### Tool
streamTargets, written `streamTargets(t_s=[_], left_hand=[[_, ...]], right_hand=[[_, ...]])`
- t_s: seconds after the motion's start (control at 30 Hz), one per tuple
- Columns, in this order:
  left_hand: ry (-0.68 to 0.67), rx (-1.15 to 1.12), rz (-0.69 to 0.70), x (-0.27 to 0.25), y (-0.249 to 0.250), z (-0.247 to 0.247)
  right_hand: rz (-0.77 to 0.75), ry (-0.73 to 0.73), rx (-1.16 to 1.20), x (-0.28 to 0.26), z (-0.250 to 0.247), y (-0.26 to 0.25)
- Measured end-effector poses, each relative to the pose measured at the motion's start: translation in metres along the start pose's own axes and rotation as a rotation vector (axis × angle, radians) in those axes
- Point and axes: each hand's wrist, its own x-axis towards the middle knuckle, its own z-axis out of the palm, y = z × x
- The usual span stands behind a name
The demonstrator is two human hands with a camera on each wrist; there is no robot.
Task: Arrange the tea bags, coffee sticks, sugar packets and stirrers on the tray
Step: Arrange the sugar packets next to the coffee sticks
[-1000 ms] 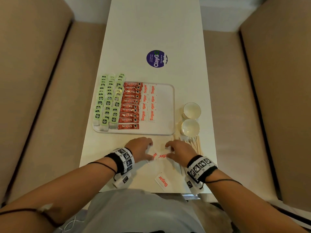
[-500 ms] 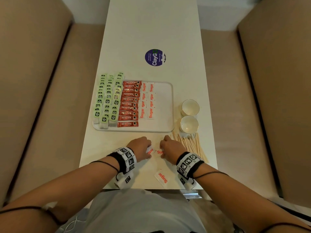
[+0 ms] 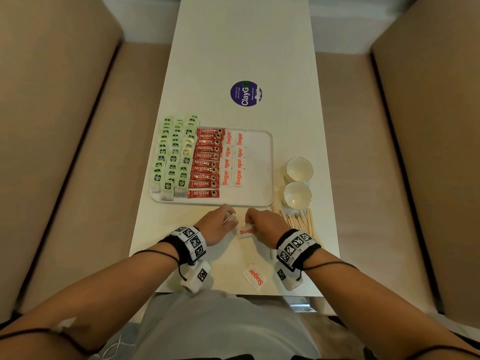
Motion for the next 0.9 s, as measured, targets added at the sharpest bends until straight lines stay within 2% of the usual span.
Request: streamTargets(t_s=[0.1,0.2,0.33,0.43,0.57,0.77,0.9], left_hand=[[-0.037,0.004,0.055,-0.002,0.002,-0.005],[0.001,0.023,0.079,-0.003,0.003,-0.008],[0.021,-0.120,0.085,-0.006,0.004,-0.014],[0.034,-0.236,0.066,-0.009,0.006,-0.017],[0.031,-0.408,-0.028,-0.009,0.003,-0.019],[-0.024,-0.411,-0.024,-0.013,0.005,-0.018],[-0.011,-0.419,-0.027,-0.014,0.009,-0.018]], right_hand=[[-0.016,0.049,0.120,-0.001,-0.010,-0.004],[-0.039,0.090,0.213,-0.001,-0.020,-0.005],[-0.005,0.141,0.356,0.001,-0.029,-0.001],[0.039,0.107,0.392,0.003,-0.032,0.002],[0.048,0.064,0.451,0.005,-0.032,0.002],[0.038,0.074,0.544,0.008,-0.034,-0.004],[0.009,0.052,0.559,0.008,-0.032,-0.008]])
